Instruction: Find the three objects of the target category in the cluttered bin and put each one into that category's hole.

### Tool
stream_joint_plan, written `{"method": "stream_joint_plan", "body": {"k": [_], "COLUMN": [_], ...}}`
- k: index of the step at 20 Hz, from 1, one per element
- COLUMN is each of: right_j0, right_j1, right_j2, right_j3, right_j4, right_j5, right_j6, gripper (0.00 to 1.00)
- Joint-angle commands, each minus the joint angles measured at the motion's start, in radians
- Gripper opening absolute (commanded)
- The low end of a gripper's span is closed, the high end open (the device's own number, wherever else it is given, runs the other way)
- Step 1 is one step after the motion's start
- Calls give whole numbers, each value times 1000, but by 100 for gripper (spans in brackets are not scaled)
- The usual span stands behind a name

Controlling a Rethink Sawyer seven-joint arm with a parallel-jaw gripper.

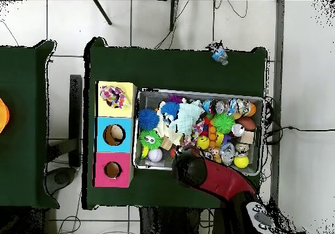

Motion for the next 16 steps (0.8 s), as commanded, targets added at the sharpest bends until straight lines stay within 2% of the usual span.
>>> {"method": "stream_joint_plan", "body": {"k": [1, 5, 10, 16], "right_j0": [-35, -42, 7, 14], "right_j1": [-28, -22, 1, 9], "right_j2": [65, 74, 45, 46], "right_j3": [-99, -109, -124, -120], "right_j4": [46, 47, 65, 72], "right_j5": [153, 156, 126, 114], "right_j6": [132, 134, 184, 186], "gripper": [100, 100, 100, 100]}}
